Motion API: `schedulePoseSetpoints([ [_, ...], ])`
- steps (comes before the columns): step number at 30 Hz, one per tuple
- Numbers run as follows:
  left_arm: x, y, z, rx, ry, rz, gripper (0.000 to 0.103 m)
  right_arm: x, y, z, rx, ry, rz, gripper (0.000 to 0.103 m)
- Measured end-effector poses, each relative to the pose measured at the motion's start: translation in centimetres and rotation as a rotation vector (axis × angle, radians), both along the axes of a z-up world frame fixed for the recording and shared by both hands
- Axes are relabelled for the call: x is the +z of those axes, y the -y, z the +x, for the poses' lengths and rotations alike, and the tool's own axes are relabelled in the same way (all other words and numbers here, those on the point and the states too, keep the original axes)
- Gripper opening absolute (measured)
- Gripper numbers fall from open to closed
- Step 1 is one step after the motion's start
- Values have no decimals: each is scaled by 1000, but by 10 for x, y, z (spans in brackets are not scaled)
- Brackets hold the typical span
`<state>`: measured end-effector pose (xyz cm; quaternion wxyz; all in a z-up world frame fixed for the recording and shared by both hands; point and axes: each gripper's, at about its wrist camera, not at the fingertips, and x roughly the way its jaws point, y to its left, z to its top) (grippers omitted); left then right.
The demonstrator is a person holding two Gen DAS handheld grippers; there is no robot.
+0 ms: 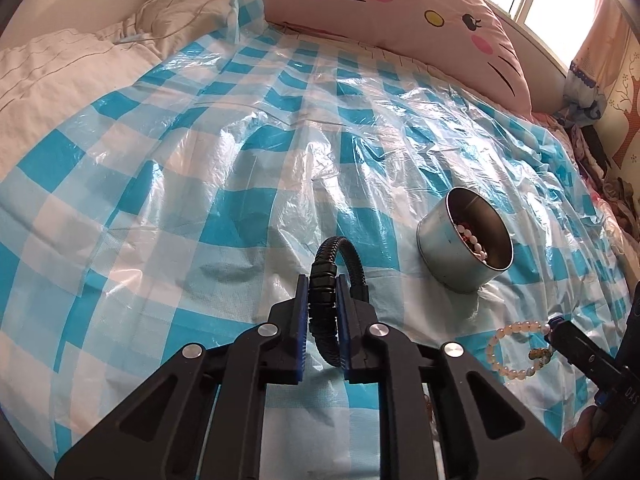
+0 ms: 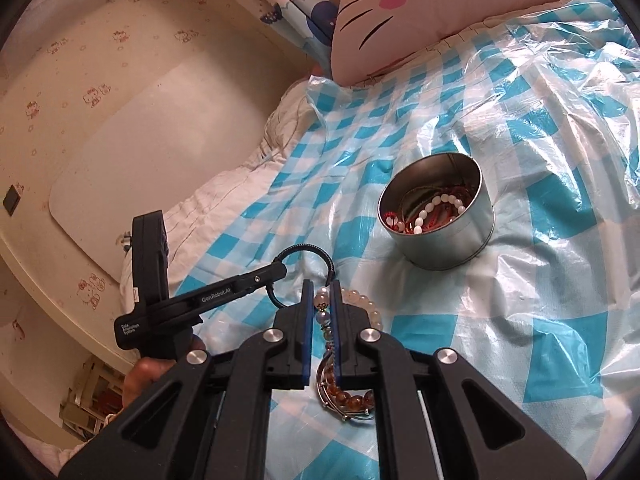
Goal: Organize jewelry
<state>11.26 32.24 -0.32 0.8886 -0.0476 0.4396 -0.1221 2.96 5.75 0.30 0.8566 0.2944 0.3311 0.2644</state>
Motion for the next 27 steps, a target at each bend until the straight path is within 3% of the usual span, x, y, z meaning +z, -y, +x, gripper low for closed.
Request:
schedulePoseSetpoints([
  [12,28,31,-29,-81,160,67,12,6,24,-7,-92,48,69,9],
  [27,36,34,-32,-110,181,7,12,6,32,-10,-112,59,98,9],
])
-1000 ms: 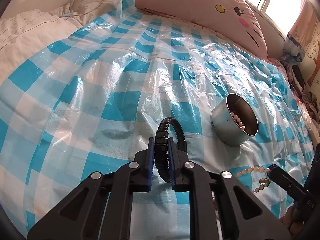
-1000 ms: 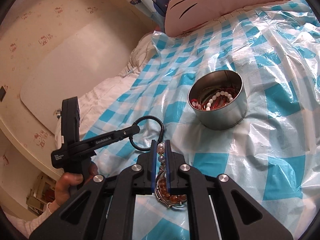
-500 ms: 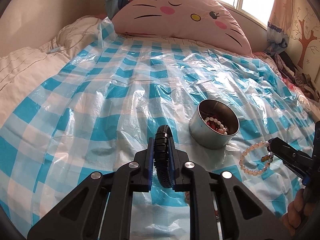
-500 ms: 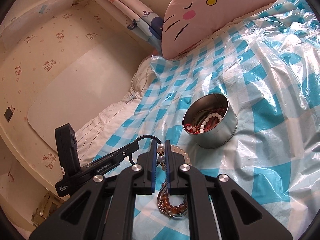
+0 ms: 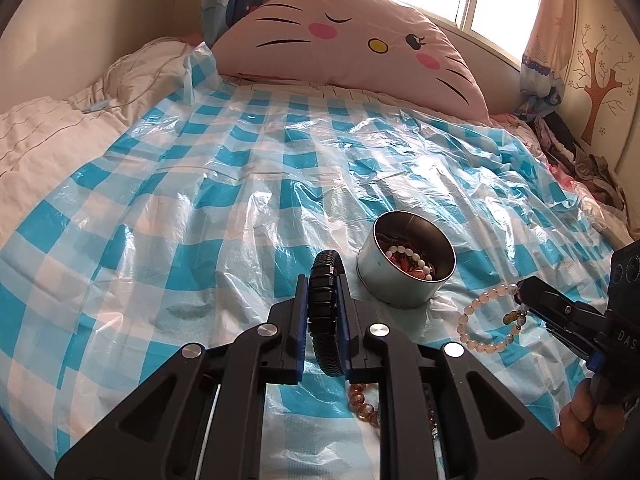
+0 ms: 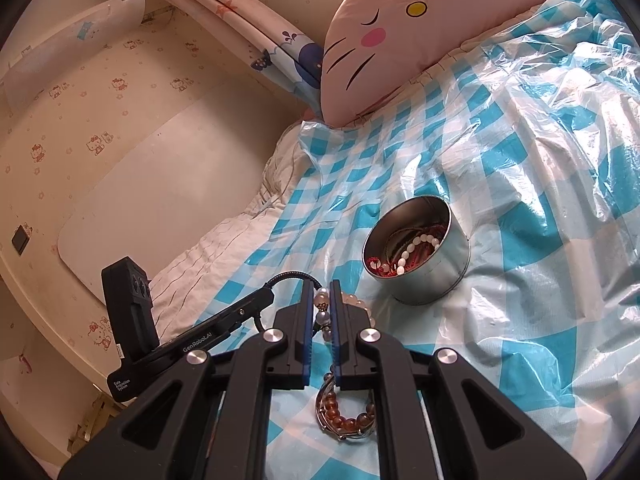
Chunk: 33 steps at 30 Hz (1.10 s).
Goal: Organize jewelry
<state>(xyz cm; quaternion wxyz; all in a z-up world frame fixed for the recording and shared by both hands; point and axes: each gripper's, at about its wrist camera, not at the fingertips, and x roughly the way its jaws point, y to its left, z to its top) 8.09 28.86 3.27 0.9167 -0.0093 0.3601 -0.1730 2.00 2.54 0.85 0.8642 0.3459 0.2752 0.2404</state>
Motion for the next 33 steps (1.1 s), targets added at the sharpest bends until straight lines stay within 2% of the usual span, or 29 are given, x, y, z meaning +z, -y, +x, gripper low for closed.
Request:
schedulePoseSetpoints([
  [9,7,11,6,-52,-12,-56,12,1,10,8,-28,8,59,9],
  [17,14,32,16,-90,-21,-112,12,6,13,21,-47,16,65,9],
  [25,19,64,46,-131,-41,-194,12,14,18,59,-114,32,51,9],
  [28,-1,81,65,-138,-120,-147,13,6,15,81,-131,-23,13,12],
  [29,-9,83,69,-125,-137,-129,18,0,15,87,-136,-46,16,16],
  [30,-15,82,71,-116,-150,-119,19,-5,15,88,-145,-58,21,25],
  [33,-20,75,68,-103,-145,-103,25,-10,18,82,-152,-63,11,26],
])
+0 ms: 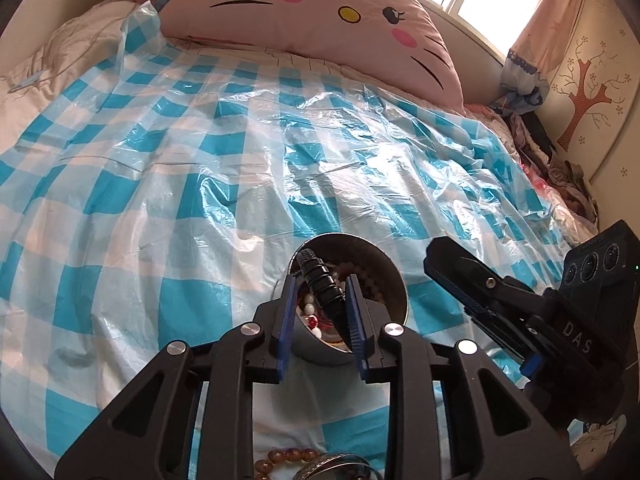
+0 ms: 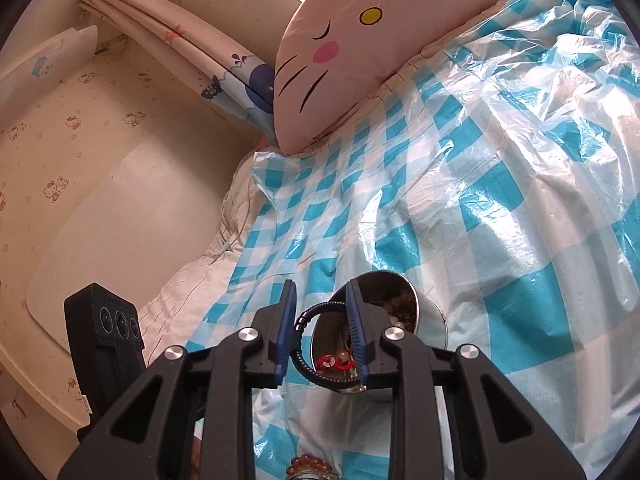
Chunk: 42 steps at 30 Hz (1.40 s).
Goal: Organize jewelry
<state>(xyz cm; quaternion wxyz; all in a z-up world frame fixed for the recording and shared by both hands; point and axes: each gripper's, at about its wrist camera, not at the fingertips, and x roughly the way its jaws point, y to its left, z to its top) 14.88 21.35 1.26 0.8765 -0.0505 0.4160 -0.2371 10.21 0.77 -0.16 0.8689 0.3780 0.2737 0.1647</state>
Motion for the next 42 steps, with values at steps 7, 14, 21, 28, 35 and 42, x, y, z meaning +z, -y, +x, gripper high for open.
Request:
schedulePoseSetpoints([
  [7,7,-22,0,71,18,-10,37,0,9,-26,-40,-18,5,31],
  [14,-3,-1,11,93,46,103,42,-3,6,-47,-40,-42,1,35],
  [21,-19,12,17,75,22,262,41,-7,-1,-42,-18,-79,-41,36],
  [28,-6,-21,2,117,25,192,42,-19,-27,-51,103,-191,-159,37],
  [35,-5,-56,-27,146,-1,146,48,-17,-67,-78,233,-190,-320,33],
  [42,-11,-69,-52,136,-17,153,52,-27,-94,-77,268,-293,-512,25],
])
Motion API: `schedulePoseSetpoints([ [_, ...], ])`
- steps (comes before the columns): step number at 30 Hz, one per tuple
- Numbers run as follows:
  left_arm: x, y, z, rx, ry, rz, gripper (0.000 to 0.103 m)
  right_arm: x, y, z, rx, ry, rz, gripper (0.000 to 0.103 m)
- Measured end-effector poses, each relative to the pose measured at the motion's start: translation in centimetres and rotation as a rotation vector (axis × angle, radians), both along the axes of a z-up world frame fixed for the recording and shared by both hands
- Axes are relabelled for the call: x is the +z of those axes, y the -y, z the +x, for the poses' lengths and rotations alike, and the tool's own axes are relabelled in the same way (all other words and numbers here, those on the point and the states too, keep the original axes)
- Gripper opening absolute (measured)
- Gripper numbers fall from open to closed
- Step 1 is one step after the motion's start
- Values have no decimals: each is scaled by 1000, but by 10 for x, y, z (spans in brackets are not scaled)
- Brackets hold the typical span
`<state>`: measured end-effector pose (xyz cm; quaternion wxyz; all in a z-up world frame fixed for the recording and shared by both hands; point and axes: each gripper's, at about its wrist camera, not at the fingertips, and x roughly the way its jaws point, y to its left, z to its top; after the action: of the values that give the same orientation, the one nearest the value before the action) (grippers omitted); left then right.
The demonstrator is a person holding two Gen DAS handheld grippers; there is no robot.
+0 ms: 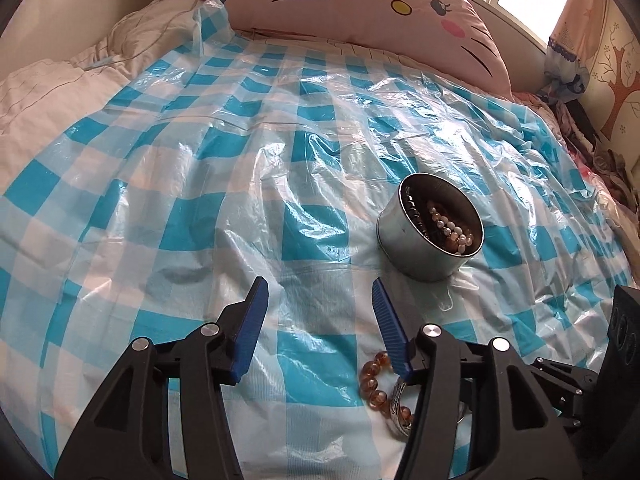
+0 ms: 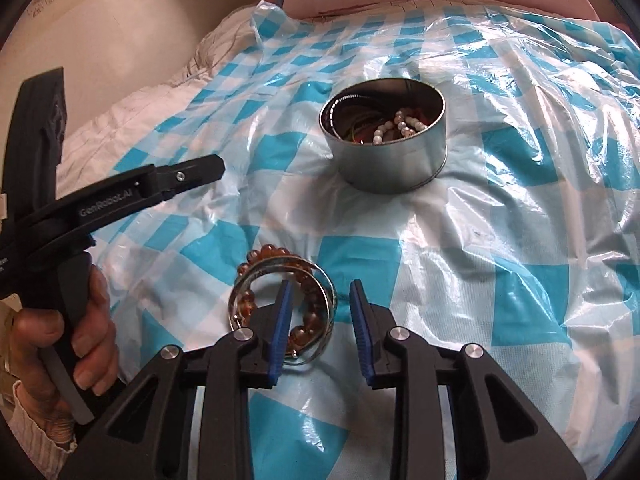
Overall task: Organize jewelry
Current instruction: 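Grasp a silver bangle with the right tool and lift it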
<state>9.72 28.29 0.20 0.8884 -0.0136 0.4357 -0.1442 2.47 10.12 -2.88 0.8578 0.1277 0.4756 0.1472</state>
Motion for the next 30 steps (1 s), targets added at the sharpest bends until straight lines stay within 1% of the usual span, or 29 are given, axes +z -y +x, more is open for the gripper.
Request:
schedulePoseSetpoints([
  [1,0,-1,-1,1,-1,-2,54,-2,-5,1,13,-14,-27,18],
  [5,0,-8,-5,12,-2,-19,57,2,-15,-5,27,9,-124,12],
  [6,0,-10,-5,16,-3,-25,57,5,-15,-8,23,21,-136,6],
  [12,0,-13,-9,17,-6,-35,59,23,-8,-22,-7,88,-151,6],
  [17,-1,-9,-14,-13,-9,-32,60,34,1,-30,-38,121,-120,6],
  [20,-4,0,-17,-62,-24,-18,61,35,12,-31,-85,127,-88,6],
  [22,-8,12,-21,-108,-32,13,61,35,23,-32,-126,129,-50,6],
  [26,-9,34,-34,-188,6,91,61,33,46,-33,-210,129,44,6],
  [30,-11,53,-46,-260,39,159,61,26,66,-33,-263,116,154,6],
])
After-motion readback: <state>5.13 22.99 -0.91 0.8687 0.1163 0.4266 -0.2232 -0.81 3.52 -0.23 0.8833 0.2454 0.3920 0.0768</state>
